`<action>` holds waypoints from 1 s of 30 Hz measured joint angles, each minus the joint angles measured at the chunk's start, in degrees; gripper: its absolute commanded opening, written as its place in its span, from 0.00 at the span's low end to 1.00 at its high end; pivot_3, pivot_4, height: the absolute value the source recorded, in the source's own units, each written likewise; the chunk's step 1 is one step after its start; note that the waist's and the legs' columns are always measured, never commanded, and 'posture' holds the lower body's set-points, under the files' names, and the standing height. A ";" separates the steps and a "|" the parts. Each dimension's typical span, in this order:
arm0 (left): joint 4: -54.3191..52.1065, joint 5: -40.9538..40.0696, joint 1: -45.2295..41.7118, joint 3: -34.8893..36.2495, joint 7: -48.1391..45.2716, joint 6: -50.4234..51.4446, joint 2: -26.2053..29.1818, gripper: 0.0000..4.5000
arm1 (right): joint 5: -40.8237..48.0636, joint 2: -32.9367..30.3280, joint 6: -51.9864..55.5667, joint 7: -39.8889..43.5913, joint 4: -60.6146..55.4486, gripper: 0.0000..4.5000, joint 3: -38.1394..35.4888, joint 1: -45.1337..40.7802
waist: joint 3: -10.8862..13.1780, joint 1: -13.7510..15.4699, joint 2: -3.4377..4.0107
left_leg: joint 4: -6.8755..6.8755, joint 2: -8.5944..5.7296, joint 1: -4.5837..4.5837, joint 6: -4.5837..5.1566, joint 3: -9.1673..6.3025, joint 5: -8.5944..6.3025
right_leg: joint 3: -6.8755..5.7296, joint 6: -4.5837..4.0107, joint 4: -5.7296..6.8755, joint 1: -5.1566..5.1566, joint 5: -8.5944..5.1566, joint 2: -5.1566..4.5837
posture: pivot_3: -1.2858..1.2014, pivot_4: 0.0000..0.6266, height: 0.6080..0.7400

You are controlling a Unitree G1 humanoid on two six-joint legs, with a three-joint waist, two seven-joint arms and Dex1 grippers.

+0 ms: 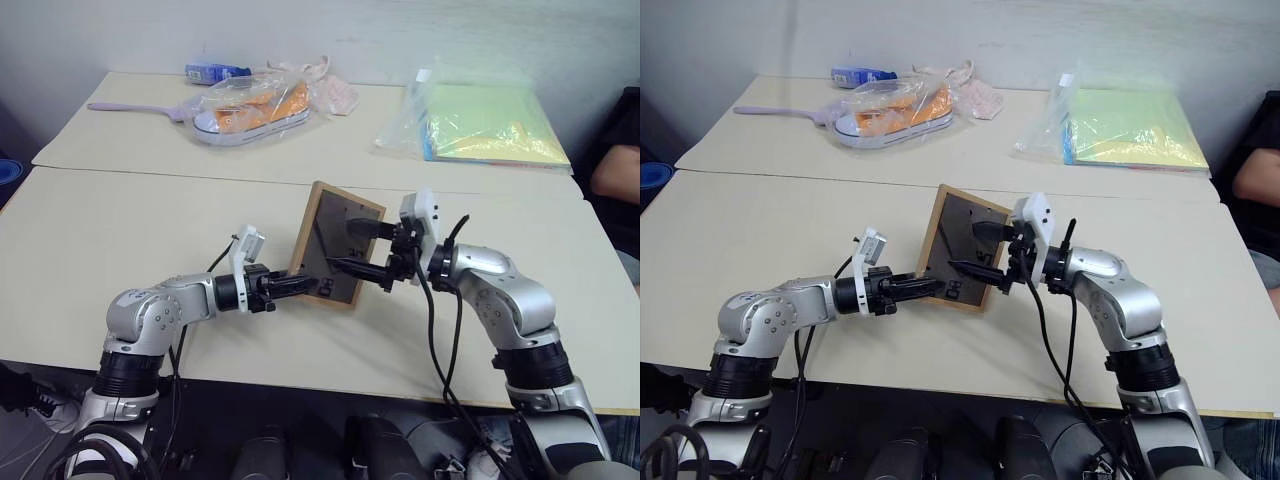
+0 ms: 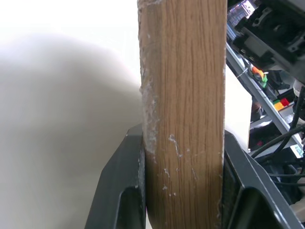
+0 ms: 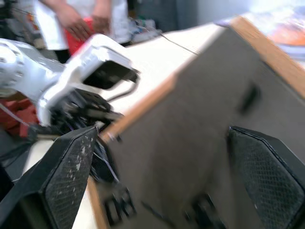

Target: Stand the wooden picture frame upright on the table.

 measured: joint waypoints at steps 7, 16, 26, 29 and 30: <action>4.04 -5.41 -3.29 4.36 3.23 13.18 -2.43 0.28 | -3.59 -4.71 -12.40 8.60 -2.21 0.99 0.35 4.50 | 0.01 0.07 -0.01 | 0.04 -0.04 -0.09 0.11 -0.03 -0.06 | -0.03 0.04 -0.08 -0.01 0.02 -0.03 | 0.52 0.24 1.00; 19.23 -28.63 -8.78 7.74 12.00 30.69 6.09 0.28 | -10.36 -10.50 -45.50 16.00 9.00 0.99 -8.36 7.43 | 0.02 -0.65 -0.03 | 0.02 0.02 -0.03 0.03 -0.05 -0.01 | -0.01 0.04 -0.03 -0.01 0.02 -0.02 | 0.52 0.24 1.00; 29.04 -53.82 -11.80 -0.76 26.22 29.82 10.03 0.28 | -28.07 -7.79 -78.65 12.79 21.65 0.99 -2.72 3.69 | 0.02 -1.54 -0.03 | 0.06 0.02 0.05 -0.06 -0.07 0.04 | -0.01 0.04 0.02 0.02 0.02 -0.03 | 0.52 0.24 1.00; 29.00 -60.91 -11.98 -4.15 30.04 27.81 10.32 0.28 | -35.19 -4.48 -85.82 6.04 25.23 0.99 -1.52 1.99 | 0.02 -1.55 -0.03 | 0.06 0.03 0.05 -0.09 -0.08 0.05 | 0.00 0.03 0.06 -0.01 0.02 -0.03 | 0.52 0.24 1.00; 28.94 -62.32 -11.98 -5.01 30.78 27.38 10.55 0.28 | -37.38 -3.80 -87.82 3.38 26.17 0.91 -1.44 1.27 | 0.02 -1.53 -0.03 | 0.06 0.01 0.05 -0.09 -0.07 0.06 | 0.00 0.03 0.06 0.00 0.02 -0.04 | 0.52 0.24 1.00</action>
